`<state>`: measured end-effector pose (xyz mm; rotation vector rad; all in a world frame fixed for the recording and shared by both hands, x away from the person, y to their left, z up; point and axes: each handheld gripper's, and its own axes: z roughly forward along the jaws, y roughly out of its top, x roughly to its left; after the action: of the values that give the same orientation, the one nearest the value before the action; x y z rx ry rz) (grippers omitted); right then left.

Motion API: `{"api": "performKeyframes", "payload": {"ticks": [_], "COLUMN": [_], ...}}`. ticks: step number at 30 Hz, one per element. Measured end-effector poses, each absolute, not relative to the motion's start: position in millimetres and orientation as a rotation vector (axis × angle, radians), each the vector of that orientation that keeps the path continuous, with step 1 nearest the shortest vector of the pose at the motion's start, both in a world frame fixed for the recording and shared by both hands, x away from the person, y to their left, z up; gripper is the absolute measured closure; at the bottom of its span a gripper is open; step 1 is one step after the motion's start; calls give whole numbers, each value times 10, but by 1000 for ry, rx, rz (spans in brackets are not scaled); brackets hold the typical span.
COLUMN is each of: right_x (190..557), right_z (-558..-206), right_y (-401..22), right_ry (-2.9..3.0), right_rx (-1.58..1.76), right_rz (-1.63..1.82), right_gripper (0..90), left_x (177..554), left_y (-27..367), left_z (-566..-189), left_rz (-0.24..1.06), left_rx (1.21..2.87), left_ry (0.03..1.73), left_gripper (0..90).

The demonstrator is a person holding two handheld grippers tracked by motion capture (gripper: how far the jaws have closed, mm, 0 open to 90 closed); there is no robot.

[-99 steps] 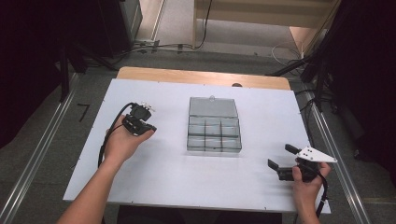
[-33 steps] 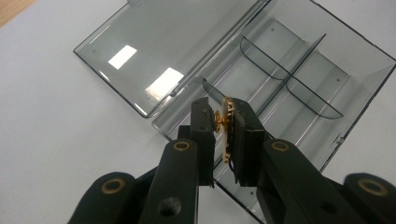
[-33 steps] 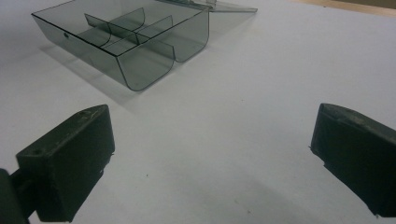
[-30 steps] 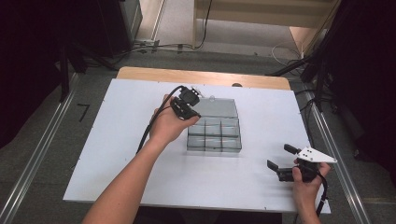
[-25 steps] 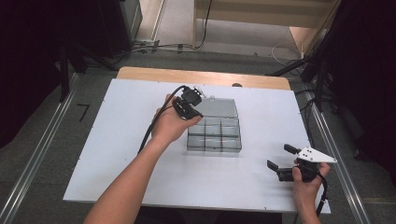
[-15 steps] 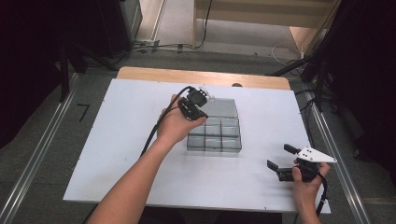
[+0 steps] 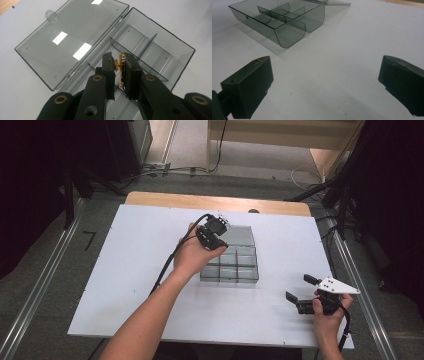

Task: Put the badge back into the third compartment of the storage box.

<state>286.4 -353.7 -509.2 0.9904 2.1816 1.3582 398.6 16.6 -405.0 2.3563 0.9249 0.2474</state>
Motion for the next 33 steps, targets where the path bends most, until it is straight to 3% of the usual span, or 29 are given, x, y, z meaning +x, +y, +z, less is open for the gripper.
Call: {"api": "performKeyframes", "payload": {"ticks": [33], "right_x": [2872], "right_z": [-5094], "right_y": [-3528], "right_ry": [2192], "right_rx": [984], "right_rz": [1353], "right_gripper": [0], "left_x": [4019], "left_y": [-176], "left_z": [-4284], "left_rz": [198], "left_rx": [2343], "left_ry": [904], "left_gripper": [816]}}
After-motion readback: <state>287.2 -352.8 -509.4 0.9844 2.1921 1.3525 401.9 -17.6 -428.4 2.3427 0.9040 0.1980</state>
